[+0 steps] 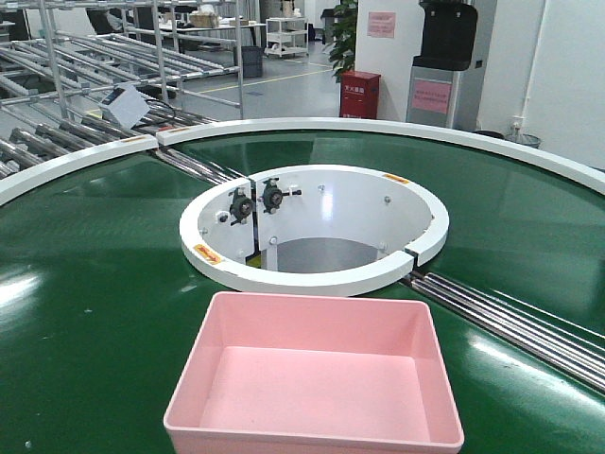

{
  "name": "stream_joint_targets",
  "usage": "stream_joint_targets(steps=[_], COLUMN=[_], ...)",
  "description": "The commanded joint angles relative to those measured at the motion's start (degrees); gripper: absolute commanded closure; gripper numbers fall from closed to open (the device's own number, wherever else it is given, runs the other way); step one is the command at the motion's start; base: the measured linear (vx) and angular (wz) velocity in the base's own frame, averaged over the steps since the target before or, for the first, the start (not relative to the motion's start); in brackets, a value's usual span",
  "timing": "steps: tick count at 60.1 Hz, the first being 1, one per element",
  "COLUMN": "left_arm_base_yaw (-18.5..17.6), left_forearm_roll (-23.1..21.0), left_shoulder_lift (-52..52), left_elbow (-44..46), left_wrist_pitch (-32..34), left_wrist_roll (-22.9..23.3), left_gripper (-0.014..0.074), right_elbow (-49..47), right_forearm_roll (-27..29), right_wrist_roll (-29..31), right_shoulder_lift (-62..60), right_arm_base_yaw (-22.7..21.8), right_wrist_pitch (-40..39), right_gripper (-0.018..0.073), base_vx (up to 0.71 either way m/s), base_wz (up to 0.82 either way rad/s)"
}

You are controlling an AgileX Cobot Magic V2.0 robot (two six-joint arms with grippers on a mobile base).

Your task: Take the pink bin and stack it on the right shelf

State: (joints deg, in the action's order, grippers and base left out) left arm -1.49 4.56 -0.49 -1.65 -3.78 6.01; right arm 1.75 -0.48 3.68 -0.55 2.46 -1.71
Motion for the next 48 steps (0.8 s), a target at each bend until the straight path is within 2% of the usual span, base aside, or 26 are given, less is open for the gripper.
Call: stream_joint_targets(steps=[1, 22, 26, 33, 38, 48], left_arm_base_yaw=[0.05, 0.05, 0.05, -0.17, -0.17, -0.17], left_forearm_roll=[-0.01, -0.01, 0.04, 0.02, 0.02, 0.02], left_shoulder_lift=[-1.07, -1.07, -1.07, -1.01, 0.49, 10.96], left_elbow=[-0.81, -0.81, -0.74, 3.82, 11.98, 28.51], left_wrist_pitch=[4.80, 4.85, 6.99, 8.86, 2.87, -22.10], left_wrist_roll=[0.32, 0.32, 0.20, 1.43, 1.85, 0.24], left_gripper=[0.0594, 0.0594, 0.0594, 0.0594, 0.0594, 0.0594], right_elbow=[0.06, 0.06, -0.01, -5.38, -14.82, -31.57], right_forearm_roll=[-0.24, -0.24, -1.27, -1.73, -1.29, -1.09], right_wrist_roll=[0.34, 0.34, 1.51, 1.37, 1.37, 1.73], right_shoulder_lift=[-0.81, -0.81, -0.81, -0.81, 1.29, 12.75], right_arm_base_yaw=[-0.27, -0.27, -0.27, -0.27, -0.27, -0.27], right_wrist_pitch=[-4.73, -5.05, -6.70, -4.71, 4.44, 28.83], right_gripper=[0.0568, 0.0568, 0.0568, 0.0568, 0.0568, 0.0568], base_vx=[0.00, 0.00, 0.00, 0.00, 0.00, 0.00], base_wz=[0.00, 0.00, 0.00, 0.00, 0.00, 0.00])
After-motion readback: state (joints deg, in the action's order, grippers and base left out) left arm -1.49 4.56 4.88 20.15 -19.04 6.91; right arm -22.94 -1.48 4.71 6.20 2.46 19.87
